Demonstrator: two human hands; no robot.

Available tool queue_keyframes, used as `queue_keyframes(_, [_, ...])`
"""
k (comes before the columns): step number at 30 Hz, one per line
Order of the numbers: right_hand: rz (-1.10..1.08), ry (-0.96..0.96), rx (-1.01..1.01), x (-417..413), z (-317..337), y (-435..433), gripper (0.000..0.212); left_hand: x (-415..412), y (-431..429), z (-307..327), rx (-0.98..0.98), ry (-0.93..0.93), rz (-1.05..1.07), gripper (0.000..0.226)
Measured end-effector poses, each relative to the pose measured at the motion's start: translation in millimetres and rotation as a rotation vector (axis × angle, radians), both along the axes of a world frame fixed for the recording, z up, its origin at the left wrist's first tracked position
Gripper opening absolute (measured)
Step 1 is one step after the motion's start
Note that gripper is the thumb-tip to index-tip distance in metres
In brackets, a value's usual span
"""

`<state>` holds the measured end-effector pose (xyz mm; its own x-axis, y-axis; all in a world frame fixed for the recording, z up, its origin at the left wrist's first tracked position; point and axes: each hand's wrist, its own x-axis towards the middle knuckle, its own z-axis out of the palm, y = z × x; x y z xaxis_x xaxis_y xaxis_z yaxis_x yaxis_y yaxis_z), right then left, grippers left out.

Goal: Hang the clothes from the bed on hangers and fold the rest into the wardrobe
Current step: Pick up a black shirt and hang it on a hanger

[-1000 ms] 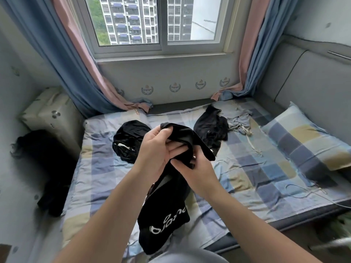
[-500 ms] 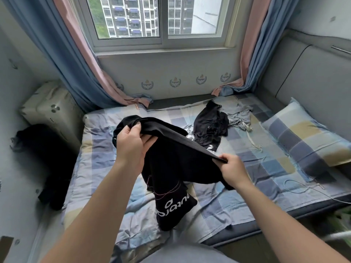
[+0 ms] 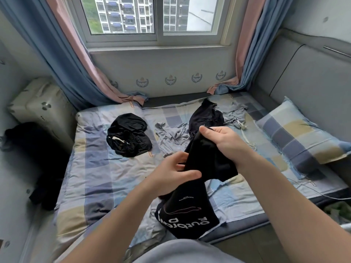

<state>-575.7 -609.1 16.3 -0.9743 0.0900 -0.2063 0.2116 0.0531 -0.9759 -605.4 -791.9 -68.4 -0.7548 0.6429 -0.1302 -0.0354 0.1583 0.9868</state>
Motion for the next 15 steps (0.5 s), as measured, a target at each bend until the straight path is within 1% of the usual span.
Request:
queue_keyframes(1, [0.001,0.008,-0.02,-0.1,5.3,-0.6,0.036,1.1,1.9,-2.8,-0.016,0.046,-0.009,0.047])
queue_keyframes(3, [0.001,0.031,-0.062,-0.8,15.0,-1.0,0.038,3.1,6.8,-10.2,-0.089,0.147,0.013,0.044])
queue_keyframes(5, [-0.003,0.058,-0.09,-2.9,23.6,-1.0,0.037,3.1,10.7,-19.5,-0.155,0.205,0.076,0.03])
queue_keyframes(7, [-0.03,0.092,-0.147,-6.0,29.2,0.4,0.031,2.8,11.0,-24.9,-0.174,0.211,0.152,0.01])
queue_keyframes(8, [-0.058,0.108,-0.183,-7.5,30.3,2.0,0.028,2.2,9.8,-26.0,-0.162,0.211,0.186,0.008])
queue_keyframes(11, [-0.148,0.104,-0.24,-9.4,28.8,8.8,0.028,-1.6,4.2,-22.1,-0.078,0.195,0.282,0.026])
queue_keyframes(13, [-0.169,0.086,-0.281,-10.2,24.9,13.8,0.029,-5.0,-1.2,-12.4,-0.021,0.165,0.337,0.029])
queue_keyframes(15, [-0.194,0.081,-0.343,-12.6,19.9,18.8,0.023,-9.1,-7.6,-0.4,0.039,0.113,0.367,0.029])
